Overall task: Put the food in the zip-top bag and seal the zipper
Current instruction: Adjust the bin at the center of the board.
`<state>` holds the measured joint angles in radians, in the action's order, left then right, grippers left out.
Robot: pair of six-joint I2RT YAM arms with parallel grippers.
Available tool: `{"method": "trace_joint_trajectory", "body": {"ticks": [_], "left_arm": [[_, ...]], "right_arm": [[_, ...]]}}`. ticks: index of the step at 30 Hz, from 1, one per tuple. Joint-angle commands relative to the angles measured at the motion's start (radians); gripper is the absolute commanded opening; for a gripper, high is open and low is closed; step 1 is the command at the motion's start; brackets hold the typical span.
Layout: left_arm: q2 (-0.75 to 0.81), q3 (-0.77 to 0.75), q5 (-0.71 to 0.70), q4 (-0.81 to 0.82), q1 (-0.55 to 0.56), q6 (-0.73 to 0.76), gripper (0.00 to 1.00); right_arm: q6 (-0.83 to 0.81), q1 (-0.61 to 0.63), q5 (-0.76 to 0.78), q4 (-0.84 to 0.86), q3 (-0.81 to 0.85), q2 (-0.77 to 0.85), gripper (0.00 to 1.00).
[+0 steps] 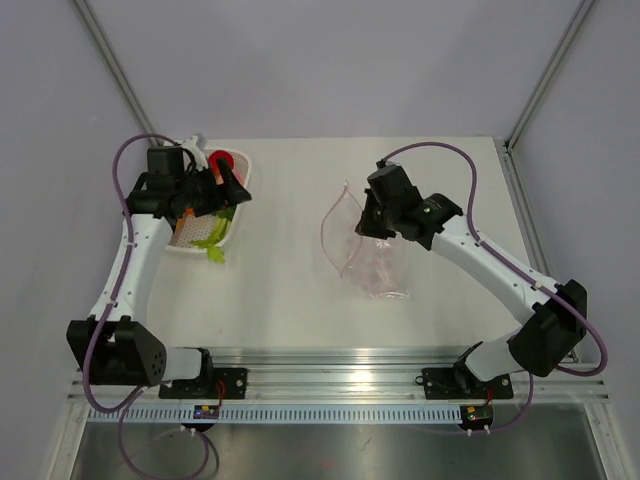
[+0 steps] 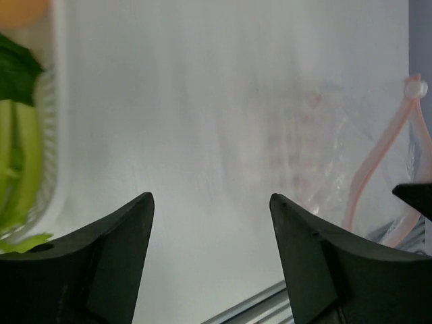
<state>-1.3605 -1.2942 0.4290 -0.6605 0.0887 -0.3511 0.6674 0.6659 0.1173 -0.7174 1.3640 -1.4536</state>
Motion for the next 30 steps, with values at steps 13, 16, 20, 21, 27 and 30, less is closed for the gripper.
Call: {"method": "trace_joint_trajectory", "body": {"ticks": [13, 16, 20, 21, 27, 30], "left_arm": [[-0.083, -0.171, -0.69, -0.079, -0.204, 0.263, 0.67], [-0.094, -0.136, -0.627, -0.007, -0.204, 0.412, 0.65], [-0.106, -0.102, -0.729, 0.053, -0.204, 0.403, 0.68], [-0.111, -0.097, -0.762, 0.056, -0.207, 0.405, 0.69], [-0.172, -0.079, -0.773, 0.082, -0.216, 0.431, 0.7], [-0.187, -0.045, -0.722, 0.116, -0.227, 0.442, 0.7]], "right_arm": [[-0.071, 0.006, -0.094, 0.137, -0.049, 0.021, 0.0], [-0.084, 0.006, -0.108, 0.148, -0.052, 0.01, 0.0], [-0.106, 0.006, -0.113, 0.151, -0.042, -0.014, 0.0], [-0.109, 0.006, -0.113, 0.15, -0.039, -0.025, 0.0], [-0.13, 0.006, -0.142, 0.15, -0.034, -0.054, 0.0], [-0.132, 0.006, -0.14, 0.147, -0.034, -0.065, 0.0]]}}
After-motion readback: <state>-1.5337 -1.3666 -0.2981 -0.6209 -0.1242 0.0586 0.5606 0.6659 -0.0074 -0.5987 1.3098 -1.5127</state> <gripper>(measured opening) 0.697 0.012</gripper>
